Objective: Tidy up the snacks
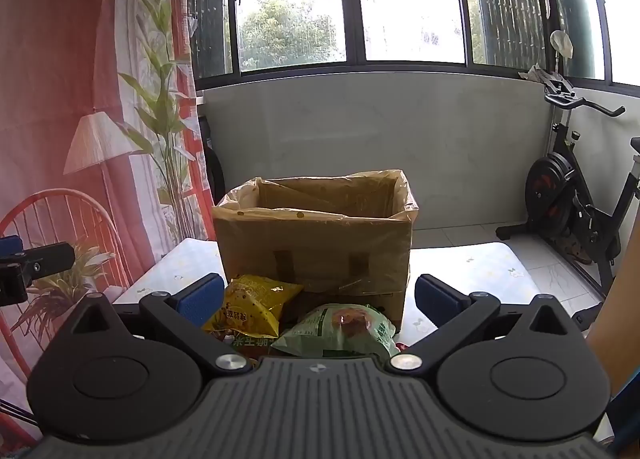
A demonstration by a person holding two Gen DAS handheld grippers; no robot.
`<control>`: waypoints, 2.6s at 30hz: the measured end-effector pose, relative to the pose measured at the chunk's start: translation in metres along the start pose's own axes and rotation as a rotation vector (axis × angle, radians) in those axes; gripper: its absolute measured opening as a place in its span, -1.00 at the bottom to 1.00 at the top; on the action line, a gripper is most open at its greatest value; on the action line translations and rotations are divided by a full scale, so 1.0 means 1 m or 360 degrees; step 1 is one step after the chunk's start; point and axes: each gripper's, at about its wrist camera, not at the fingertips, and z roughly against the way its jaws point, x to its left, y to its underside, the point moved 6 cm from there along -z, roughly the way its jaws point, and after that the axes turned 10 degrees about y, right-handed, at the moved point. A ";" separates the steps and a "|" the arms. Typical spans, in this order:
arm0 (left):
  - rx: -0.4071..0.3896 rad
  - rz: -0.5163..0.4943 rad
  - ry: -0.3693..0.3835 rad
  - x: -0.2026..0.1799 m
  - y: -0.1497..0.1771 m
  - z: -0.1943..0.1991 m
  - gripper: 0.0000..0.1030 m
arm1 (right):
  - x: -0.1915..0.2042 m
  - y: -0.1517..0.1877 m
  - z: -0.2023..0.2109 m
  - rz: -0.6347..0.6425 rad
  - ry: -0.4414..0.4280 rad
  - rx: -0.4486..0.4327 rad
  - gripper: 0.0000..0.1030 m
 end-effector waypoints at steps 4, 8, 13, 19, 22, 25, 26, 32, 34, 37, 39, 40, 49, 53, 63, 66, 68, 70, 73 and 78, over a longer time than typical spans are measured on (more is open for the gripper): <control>-0.0013 0.0031 0.0001 0.001 0.000 0.000 0.91 | -0.001 0.001 0.000 -0.0002 -0.0002 0.0003 1.00; -0.0005 0.0029 0.0012 0.002 -0.003 0.000 0.91 | -0.001 0.001 -0.001 0.0001 0.0001 0.0004 1.00; -0.0001 0.0035 0.0010 0.006 -0.002 0.001 0.91 | -0.001 0.001 -0.001 0.0002 -0.0001 0.0008 1.00; -0.0011 0.0026 0.0002 0.002 -0.001 0.001 0.91 | -0.001 0.002 -0.002 0.0001 0.0001 0.0008 1.00; -0.0010 0.0028 0.0000 0.002 0.000 0.000 0.91 | -0.001 0.002 -0.002 0.0001 0.0001 0.0009 1.00; -0.0009 0.0032 -0.0002 0.002 0.000 0.001 0.91 | -0.001 0.002 -0.002 0.0001 0.0001 0.0010 1.00; -0.0008 0.0032 -0.0002 0.002 0.000 0.001 0.91 | -0.001 0.002 -0.002 0.0000 0.0001 0.0011 1.00; -0.0009 0.0033 -0.0002 0.002 0.000 0.000 0.91 | -0.002 0.002 -0.002 0.0000 0.0002 0.0011 1.00; -0.0009 0.0033 -0.0002 0.002 0.000 0.000 0.91 | -0.002 0.002 -0.002 0.0000 0.0001 0.0012 1.00; -0.0009 0.0034 -0.0002 0.002 0.001 0.000 0.91 | -0.002 0.002 -0.002 0.0001 0.0002 0.0013 1.00; -0.0008 0.0034 -0.0002 0.002 0.001 0.000 0.91 | -0.002 0.001 -0.002 0.0000 0.0002 0.0012 1.00; -0.0008 0.0034 -0.0001 0.002 0.001 0.000 0.91 | -0.002 0.002 -0.002 -0.0001 0.0001 0.0013 1.00; 0.0000 0.0036 0.0000 0.001 0.003 -0.001 0.91 | -0.002 0.002 -0.002 -0.0002 0.0001 0.0015 1.00; 0.0002 0.0037 0.0001 0.001 0.004 -0.001 0.91 | -0.002 0.002 -0.003 -0.0001 0.0000 0.0015 1.00; 0.0007 0.0041 0.0003 0.001 0.005 -0.002 0.91 | -0.002 0.002 -0.003 -0.0002 0.0000 0.0018 1.00; 0.0013 0.0045 0.0004 0.000 0.009 -0.003 0.91 | -0.002 0.002 -0.003 -0.0003 0.0000 0.0019 1.00; 0.0015 0.0047 0.0005 -0.001 0.011 -0.003 0.91 | -0.002 0.002 -0.003 -0.0003 0.0001 0.0019 1.00; 0.0017 0.0049 0.0005 -0.001 0.011 -0.003 0.91 | -0.002 0.002 -0.003 -0.0004 0.0000 0.0020 1.00; 0.0018 0.0049 0.0005 0.000 0.010 -0.003 0.91 | -0.002 0.002 -0.003 -0.0003 0.0000 0.0019 1.00; 0.0018 0.0050 0.0006 0.000 0.010 -0.003 0.91 | -0.002 0.001 -0.003 -0.0004 0.0001 0.0020 1.00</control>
